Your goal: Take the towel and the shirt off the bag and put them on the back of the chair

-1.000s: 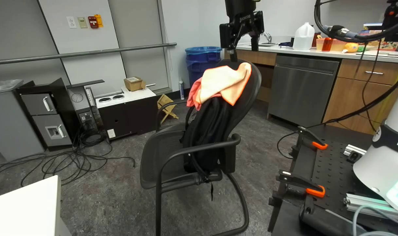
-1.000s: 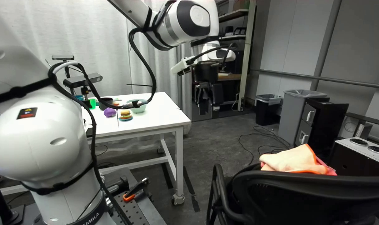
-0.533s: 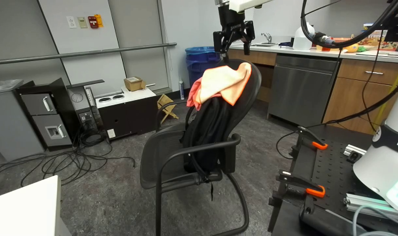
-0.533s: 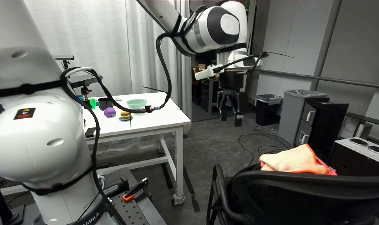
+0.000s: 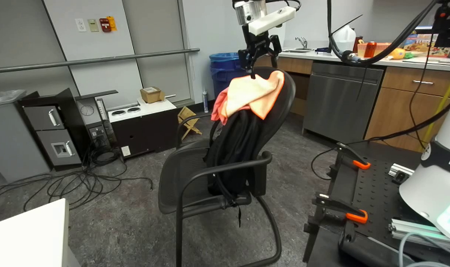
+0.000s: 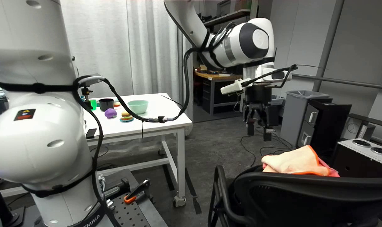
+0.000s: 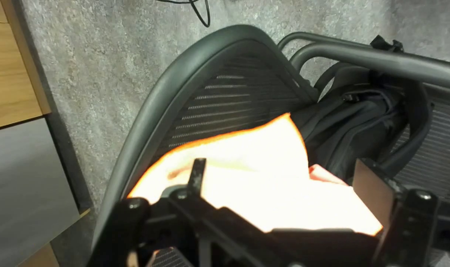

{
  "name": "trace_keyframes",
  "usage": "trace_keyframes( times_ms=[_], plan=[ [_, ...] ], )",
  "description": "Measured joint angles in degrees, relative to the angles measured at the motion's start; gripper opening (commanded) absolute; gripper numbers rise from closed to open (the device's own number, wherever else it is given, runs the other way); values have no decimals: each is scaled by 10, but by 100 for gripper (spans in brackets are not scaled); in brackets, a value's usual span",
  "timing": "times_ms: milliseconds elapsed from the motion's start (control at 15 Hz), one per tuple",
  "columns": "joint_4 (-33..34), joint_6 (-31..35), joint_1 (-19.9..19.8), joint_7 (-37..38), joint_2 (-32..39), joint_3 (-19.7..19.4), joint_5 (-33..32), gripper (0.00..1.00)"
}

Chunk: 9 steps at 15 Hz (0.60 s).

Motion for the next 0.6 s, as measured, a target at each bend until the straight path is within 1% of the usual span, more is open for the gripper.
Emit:
trace_keyframes(
  times_ms=[267,600],
  plan=[
    [41,0,0,12,48,-25,-21,100],
    [72,0,0,18,94,-55,-41,100]
  ],
)
